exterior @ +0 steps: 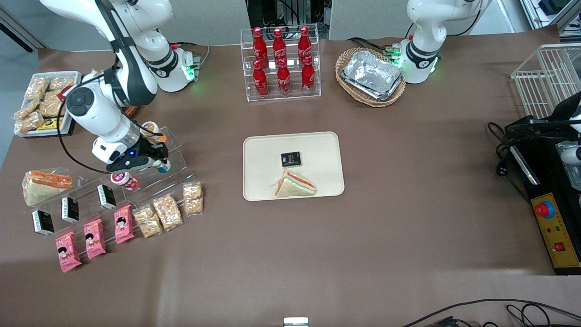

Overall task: Place green gum on tray
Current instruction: 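Lift the green gum bottle and carry it over the cream tray, then lower the green gum bottle onto the tray beside the black pack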

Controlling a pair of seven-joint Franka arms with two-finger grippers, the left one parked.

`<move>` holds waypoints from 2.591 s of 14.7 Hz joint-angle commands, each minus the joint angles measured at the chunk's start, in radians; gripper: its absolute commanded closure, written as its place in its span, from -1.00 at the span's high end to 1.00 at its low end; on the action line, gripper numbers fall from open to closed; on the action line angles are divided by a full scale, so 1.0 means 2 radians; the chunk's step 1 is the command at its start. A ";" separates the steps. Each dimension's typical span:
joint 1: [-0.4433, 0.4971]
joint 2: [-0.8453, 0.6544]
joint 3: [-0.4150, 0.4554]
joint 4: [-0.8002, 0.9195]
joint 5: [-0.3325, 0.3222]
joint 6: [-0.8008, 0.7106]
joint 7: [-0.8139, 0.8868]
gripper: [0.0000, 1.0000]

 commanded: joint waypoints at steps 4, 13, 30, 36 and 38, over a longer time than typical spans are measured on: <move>-0.005 -0.015 -0.012 0.151 0.006 -0.179 -0.011 -1.00; 0.077 -0.004 0.013 0.336 0.005 -0.346 0.151 -1.00; 0.258 0.169 0.013 0.239 0.005 -0.091 0.366 -1.00; 0.298 0.202 0.012 0.186 0.008 -0.002 0.411 -1.00; 0.305 0.211 0.013 0.180 0.009 0.008 0.439 -1.00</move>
